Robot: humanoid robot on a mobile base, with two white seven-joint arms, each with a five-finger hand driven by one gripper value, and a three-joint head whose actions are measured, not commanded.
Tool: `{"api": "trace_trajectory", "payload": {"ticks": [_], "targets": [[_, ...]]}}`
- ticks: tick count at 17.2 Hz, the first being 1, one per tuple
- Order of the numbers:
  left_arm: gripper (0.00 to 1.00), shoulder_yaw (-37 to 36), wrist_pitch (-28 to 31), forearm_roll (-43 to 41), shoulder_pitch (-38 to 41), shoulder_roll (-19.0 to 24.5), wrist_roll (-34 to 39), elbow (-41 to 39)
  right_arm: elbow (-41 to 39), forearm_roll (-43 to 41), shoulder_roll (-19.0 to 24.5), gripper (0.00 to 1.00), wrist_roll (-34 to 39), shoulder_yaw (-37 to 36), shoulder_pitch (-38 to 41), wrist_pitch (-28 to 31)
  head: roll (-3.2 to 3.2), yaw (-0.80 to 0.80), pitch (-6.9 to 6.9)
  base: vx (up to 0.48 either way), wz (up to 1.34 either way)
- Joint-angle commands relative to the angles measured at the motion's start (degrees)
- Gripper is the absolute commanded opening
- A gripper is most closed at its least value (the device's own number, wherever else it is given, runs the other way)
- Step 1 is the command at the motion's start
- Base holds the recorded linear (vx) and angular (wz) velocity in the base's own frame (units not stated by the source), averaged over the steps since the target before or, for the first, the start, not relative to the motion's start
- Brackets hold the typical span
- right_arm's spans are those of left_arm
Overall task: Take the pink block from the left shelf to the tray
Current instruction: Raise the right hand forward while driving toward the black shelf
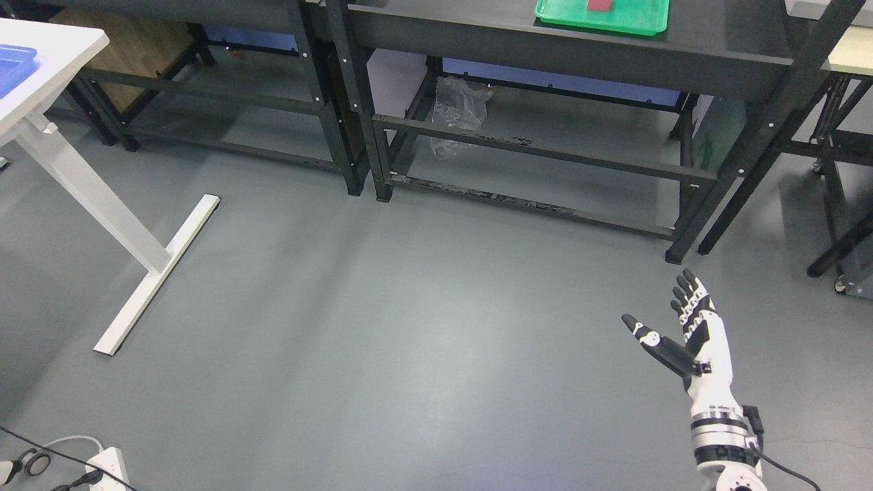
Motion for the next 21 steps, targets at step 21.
{"api": "trace_trajectory", "payload": {"ticks": [21], "targets": [[1.00, 0.0, 0.0, -0.1, -1.3, 1.0, 0.0, -1.0, -2.3, 58.5, -1.2, 1.00, -22.9, -2.3, -2.7, 3.1, 0.00, 0.00, 0.00, 0.001, 0.00]]}}
